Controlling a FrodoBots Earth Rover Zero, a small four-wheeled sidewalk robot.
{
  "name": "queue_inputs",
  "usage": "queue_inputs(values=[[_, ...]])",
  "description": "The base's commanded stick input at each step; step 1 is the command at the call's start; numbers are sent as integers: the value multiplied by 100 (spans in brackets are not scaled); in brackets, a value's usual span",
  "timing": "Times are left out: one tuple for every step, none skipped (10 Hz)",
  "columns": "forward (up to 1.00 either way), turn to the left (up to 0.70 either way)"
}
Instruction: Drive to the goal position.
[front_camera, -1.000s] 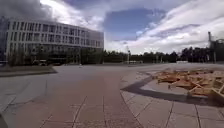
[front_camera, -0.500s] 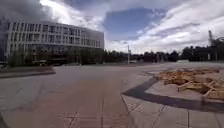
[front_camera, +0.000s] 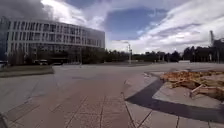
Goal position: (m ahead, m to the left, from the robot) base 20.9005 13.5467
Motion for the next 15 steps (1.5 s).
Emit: queue_inputs(values=[[70, 0], [70, 0], [70, 0], [70, 0], [70, 0], [70, 0], [70, 0], [70, 0], [70, 0], [70, 0], [70, 0], [70, 0], [70, 0], [70, 0], [70, 0]])
